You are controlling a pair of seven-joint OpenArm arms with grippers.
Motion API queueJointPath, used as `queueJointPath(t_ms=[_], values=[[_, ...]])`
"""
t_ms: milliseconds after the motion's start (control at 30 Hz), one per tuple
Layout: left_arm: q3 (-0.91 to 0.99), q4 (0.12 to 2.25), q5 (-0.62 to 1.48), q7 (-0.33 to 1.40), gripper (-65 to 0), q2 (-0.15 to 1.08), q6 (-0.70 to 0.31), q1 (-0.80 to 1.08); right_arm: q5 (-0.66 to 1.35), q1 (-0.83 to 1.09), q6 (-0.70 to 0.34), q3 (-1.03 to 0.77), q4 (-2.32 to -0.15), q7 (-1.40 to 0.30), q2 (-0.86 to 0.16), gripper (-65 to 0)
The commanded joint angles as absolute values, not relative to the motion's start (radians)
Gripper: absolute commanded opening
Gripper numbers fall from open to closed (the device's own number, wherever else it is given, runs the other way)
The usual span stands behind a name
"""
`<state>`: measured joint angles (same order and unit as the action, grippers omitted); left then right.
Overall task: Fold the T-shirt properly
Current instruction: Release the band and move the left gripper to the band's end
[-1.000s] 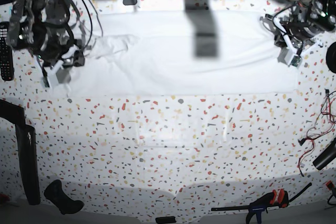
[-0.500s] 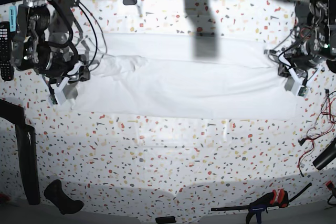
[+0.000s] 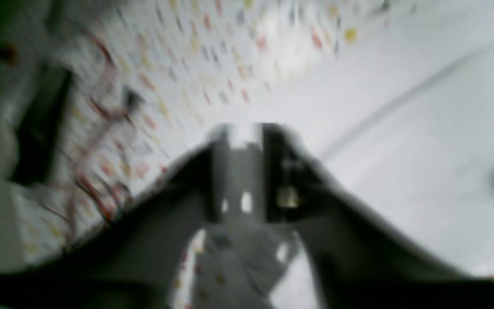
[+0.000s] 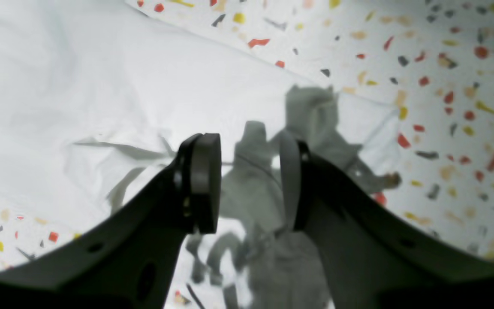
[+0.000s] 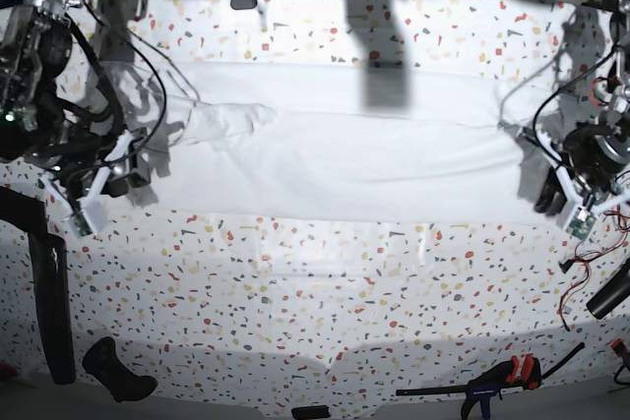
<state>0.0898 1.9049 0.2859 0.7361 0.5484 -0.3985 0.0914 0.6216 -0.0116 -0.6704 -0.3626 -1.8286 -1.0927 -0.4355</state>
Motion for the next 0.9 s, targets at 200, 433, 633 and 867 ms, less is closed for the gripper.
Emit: queueJointPath(t_ms=[200, 433, 633, 867], values=[[0.096, 1.769, 0.262, 0.796, -32.9, 0.563, -0.263, 0.039, 0.746, 0.019, -0.683, -0.441, -1.897, -1.1, -0.451, -42.3], [0.096, 1.456, 0.624, 0.926, -32.9, 0.566, -0.356, -0.101, 0.748, 0.106, -0.683, -0.44, -2.013, -1.105, -0.44, -42.3], [0.097, 1.223, 0.716, 0.955, -32.9, 0.567, -0.403, -0.214, 0.749, 0.148, -0.683, -0.44, -2.029, -1.113, -0.44, -42.3], [0.097, 1.072, 0.803, 1.008, -32.9, 0.597, -0.5, -0.246, 0.748, 0.152, -0.683, -0.44, -2.029, -1.113, -0.44, -42.3]])
